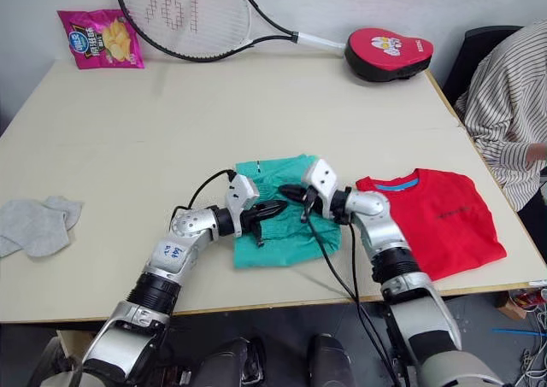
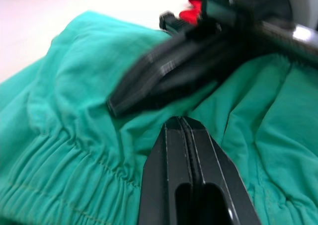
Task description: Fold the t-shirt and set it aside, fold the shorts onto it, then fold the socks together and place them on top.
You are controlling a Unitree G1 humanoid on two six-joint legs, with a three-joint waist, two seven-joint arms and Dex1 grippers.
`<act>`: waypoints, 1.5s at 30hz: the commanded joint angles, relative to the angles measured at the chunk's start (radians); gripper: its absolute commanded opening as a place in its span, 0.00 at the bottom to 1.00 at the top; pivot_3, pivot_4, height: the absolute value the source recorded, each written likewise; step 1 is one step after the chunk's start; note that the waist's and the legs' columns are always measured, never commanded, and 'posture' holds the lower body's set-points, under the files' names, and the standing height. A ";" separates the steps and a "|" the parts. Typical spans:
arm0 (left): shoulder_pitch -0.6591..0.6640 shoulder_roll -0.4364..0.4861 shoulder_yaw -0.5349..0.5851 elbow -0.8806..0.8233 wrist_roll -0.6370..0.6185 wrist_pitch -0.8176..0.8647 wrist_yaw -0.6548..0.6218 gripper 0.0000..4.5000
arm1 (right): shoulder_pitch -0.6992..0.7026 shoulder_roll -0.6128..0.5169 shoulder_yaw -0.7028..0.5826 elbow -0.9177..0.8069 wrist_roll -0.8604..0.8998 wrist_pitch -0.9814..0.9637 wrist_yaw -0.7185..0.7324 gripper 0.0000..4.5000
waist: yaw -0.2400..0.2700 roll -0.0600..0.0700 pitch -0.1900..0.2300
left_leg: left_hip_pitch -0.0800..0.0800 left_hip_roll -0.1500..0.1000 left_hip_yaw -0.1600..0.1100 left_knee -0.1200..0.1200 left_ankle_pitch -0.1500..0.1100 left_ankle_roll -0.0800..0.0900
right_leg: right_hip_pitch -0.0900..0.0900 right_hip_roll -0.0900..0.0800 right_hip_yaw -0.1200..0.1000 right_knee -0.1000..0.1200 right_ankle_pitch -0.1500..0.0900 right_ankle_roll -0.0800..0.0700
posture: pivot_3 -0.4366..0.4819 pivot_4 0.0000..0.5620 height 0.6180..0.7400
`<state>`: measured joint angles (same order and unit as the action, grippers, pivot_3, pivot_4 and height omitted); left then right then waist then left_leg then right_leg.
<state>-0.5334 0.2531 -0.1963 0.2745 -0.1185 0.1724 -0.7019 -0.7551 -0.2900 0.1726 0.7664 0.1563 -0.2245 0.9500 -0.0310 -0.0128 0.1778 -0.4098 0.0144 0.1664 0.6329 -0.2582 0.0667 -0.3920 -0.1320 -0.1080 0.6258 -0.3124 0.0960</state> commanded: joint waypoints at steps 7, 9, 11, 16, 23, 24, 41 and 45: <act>0.103 0.050 -0.003 -0.070 0.006 0.101 -0.011 0.00 | -0.166 -0.022 -0.222 0.319 0.037 -0.024 -0.190 0.01 | -0.018 0.001 0.000 | 0.004 0.000 -0.001 -0.002 -0.001 -0.004 | 0.001 0.000 0.001 -0.001 -0.001 -0.002 | 0.48 0.27 1.00; 0.111 0.049 0.005 -0.078 0.005 0.098 -0.008 0.00 | -0.173 -0.024 -0.239 0.323 0.041 -0.028 -0.168 0.01 | -0.024 0.001 0.000 | 0.004 0.001 -0.001 -0.003 0.000 -0.004 | 0.001 0.000 0.000 0.000 -0.002 -0.003 | 0.48 0.27 1.00; 0.107 0.043 0.029 -0.096 -0.012 0.089 -0.006 0.00 | -0.160 -0.021 -0.254 0.268 0.071 -0.029 -0.082 0.01 | -0.027 0.001 0.000 | 0.004 0.001 -0.001 -0.003 0.000 -0.005 | 0.001 0.000 0.000 0.000 -0.002 -0.003 | 0.48 0.27 1.00; 0.023 0.019 0.104 -0.168 -0.125 0.060 -0.053 0.00 | -0.028 -0.034 -0.252 -0.069 0.190 0.104 0.125 0.01 | -0.022 0.002 0.000 | 0.003 0.001 -0.001 -0.003 0.000 -0.004 | 0.001 0.001 0.000 0.002 -0.002 -0.003 | 0.48 0.27 1.00; -0.096 -0.008 0.086 0.000 -0.091 0.063 -0.046 0.00 | 0.212 -0.043 -0.184 -0.355 0.167 0.210 0.106 0.01 | 0.005 0.002 0.000 | 0.001 0.000 -0.004 -0.001 -0.001 -0.004 | 0.001 -0.001 -0.002 -0.001 -0.002 -0.003 | 0.48 0.27 1.00; -0.103 -0.015 0.079 0.031 -0.080 0.061 -0.041 0.00 | 0.236 -0.044 -0.183 -0.366 0.161 0.204 0.097 0.01 | 0.005 0.002 0.000 | 0.001 -0.001 -0.004 -0.001 -0.001 -0.004 | 0.002 -0.002 -0.002 -0.001 -0.002 -0.003 | 0.48 0.27 1.00; -0.041 0.020 0.105 0.058 -0.093 -0.027 -0.132 0.00 | 0.495 -0.373 -0.230 -0.961 0.433 0.694 0.156 0.05 | 0.004 0.001 0.001 | 0.003 0.001 -0.004 -0.002 -0.005 -0.010 | 0.001 -0.001 -0.001 -0.001 -0.002 -0.003 | 0.48 0.27 1.00; -0.041 0.030 0.116 0.049 -0.114 -0.047 -0.173 0.00 | 0.336 -0.454 -0.284 -0.746 0.657 1.270 0.076 0.27 | 0.008 0.001 0.001 | 0.002 0.001 -0.007 0.000 -0.005 -0.009 | 0.001 -0.003 -0.003 -0.002 -0.001 -0.004 | 0.48 0.27 1.00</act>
<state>-0.5713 0.2779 -0.0867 0.3612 -0.2168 0.1487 -0.8498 -0.3918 -0.7250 -0.1134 -0.0578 0.7615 0.8429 1.0552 -0.0233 -0.0116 0.1788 -0.4082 0.0151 0.1580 0.6326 -0.2628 0.0577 -0.3903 -0.1351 -0.1123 0.6225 -0.3139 0.0911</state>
